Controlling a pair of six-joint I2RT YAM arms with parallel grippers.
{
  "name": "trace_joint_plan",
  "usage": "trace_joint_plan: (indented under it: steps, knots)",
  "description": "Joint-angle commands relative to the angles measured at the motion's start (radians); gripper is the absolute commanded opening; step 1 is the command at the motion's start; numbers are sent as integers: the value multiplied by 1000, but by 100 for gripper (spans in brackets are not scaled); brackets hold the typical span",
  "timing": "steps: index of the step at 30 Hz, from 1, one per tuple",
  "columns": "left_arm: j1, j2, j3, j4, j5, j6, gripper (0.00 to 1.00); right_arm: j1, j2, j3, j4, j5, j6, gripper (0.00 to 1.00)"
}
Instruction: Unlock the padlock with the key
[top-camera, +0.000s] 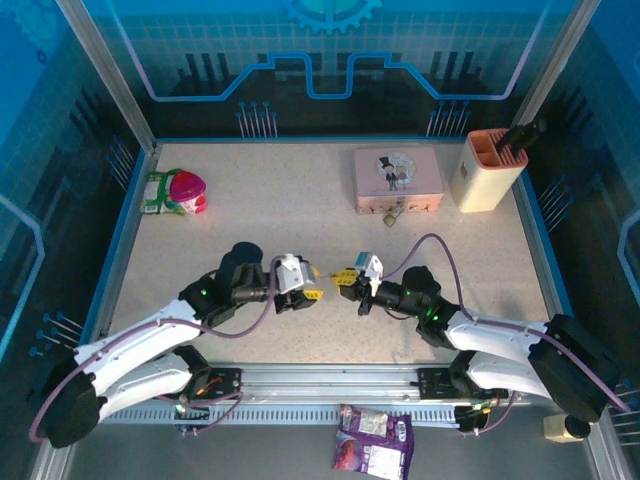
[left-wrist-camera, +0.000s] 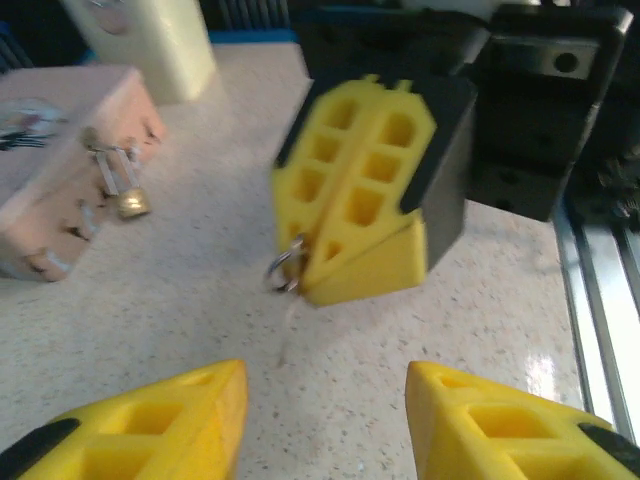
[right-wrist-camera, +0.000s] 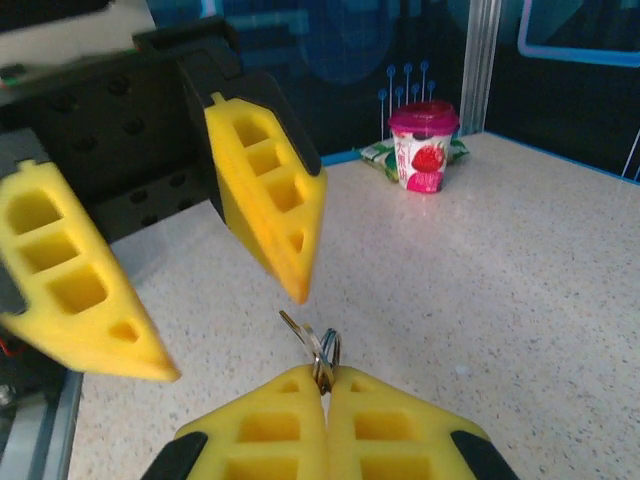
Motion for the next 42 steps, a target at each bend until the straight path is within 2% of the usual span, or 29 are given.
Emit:
trace_joint_plan:
  steps: [1,3,6,8,11,14,21,28,36,42]
  knots:
    - [85,-78,-123,384,49,-280,51,-6,36,-27,240,31,158,0]
    - [125,-79,-184,559,122,-392,54,-7,78,-41,350,42,230,0]
    - [131,-44,-206,686,198,-474,54,-3,161,-49,533,42,319,0]
    - [132,-4,-220,778,212,-532,53,5,186,-29,536,28,357,0]
    - [134,60,-231,907,250,-591,51,52,194,-12,544,62,327,0]
    - [133,108,-225,966,288,-617,48,63,194,-6,545,78,333,0]
    - [133,147,-204,984,298,-628,39,65,179,-14,545,79,346,0]
    - [134,170,-172,923,333,-608,22,82,184,-7,545,79,348,0]
    - [133,169,-169,920,341,-604,14,90,196,10,544,69,346,0]
    - [134,173,-164,909,355,-604,3,96,196,15,544,68,346,0]
